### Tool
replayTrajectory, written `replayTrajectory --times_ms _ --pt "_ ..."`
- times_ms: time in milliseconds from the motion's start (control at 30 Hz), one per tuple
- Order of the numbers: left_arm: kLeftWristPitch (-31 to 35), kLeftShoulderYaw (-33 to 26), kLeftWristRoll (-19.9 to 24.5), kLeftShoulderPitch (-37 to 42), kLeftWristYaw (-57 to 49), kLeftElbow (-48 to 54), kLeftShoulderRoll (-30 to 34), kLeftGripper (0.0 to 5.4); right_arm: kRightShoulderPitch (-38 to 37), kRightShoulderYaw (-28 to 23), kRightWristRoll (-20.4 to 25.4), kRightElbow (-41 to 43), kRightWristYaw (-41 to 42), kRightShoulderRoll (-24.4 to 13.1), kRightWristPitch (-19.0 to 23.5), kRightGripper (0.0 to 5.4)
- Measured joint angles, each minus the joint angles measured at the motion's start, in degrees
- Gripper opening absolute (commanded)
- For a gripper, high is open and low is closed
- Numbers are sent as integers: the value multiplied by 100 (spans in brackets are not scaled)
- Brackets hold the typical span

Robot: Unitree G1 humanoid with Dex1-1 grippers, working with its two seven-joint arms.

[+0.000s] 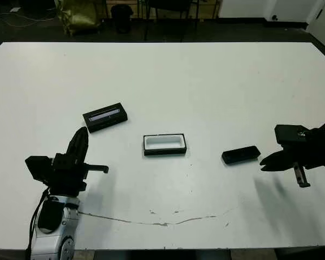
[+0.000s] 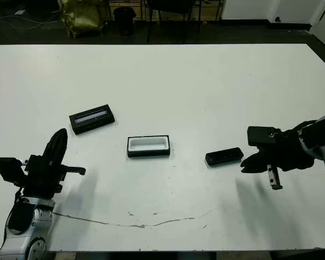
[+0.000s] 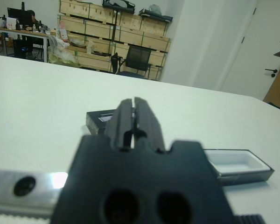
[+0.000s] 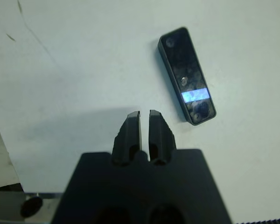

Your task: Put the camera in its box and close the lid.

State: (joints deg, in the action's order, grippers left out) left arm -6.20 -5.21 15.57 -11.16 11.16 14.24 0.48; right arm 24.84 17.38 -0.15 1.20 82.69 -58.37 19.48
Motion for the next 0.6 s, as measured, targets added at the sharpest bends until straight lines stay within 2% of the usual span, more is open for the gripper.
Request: replayTrajectory --times_ms 600 --pt "22 -3 -64 -18 -4 11 0 2 101 82 -313 -474 -41 107 -305 0"
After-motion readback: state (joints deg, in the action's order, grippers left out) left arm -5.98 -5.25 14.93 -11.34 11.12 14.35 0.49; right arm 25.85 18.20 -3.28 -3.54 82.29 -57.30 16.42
